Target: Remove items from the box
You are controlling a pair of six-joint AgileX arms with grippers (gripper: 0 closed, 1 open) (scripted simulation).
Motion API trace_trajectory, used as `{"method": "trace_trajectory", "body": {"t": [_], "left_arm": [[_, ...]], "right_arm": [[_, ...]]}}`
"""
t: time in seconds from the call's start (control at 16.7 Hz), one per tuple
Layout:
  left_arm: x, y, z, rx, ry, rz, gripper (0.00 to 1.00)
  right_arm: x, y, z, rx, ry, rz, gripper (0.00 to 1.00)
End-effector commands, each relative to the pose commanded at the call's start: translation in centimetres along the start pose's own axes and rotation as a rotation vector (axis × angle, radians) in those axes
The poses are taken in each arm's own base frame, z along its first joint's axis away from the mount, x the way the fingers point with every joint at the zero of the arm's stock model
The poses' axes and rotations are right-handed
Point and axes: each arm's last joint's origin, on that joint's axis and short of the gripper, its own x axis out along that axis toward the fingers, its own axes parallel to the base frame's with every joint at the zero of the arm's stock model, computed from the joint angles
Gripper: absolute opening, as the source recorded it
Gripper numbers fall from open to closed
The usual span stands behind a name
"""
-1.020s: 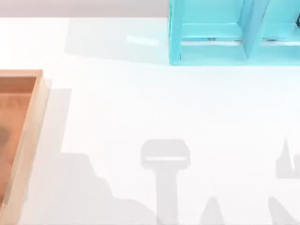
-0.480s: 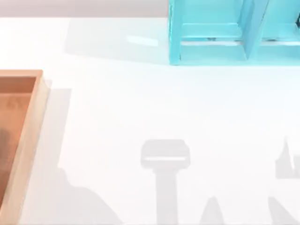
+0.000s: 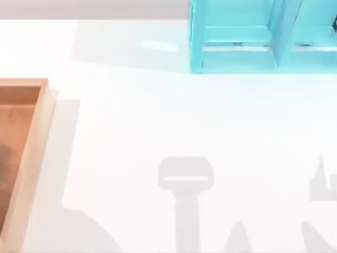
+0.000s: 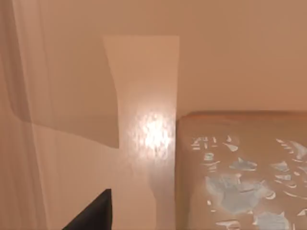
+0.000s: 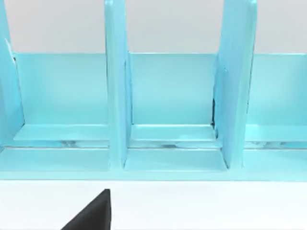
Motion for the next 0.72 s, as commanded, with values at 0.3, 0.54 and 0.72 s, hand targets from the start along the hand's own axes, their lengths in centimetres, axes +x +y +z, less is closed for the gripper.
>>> {"method": "trace_trajectory", "body": {"t": [0.3,0.54,0.72], "left_arm": [[0.00,0.00,0.00,0.000,0.000,0.000,0.55],[0.00,0.00,0.00,0.000,0.000,0.000,0.25],[0.00,0.00,0.00,0.000,0.000,0.000,0.02]], "right_arm": [[0.00,0.00,0.00,0.000,0.000,0.000,1.00],[0.00,0.00,0.00,0.000,0.000,0.000,1.00],[0.00,0.00,0.00,0.000,0.000,0.000,1.00]]}}
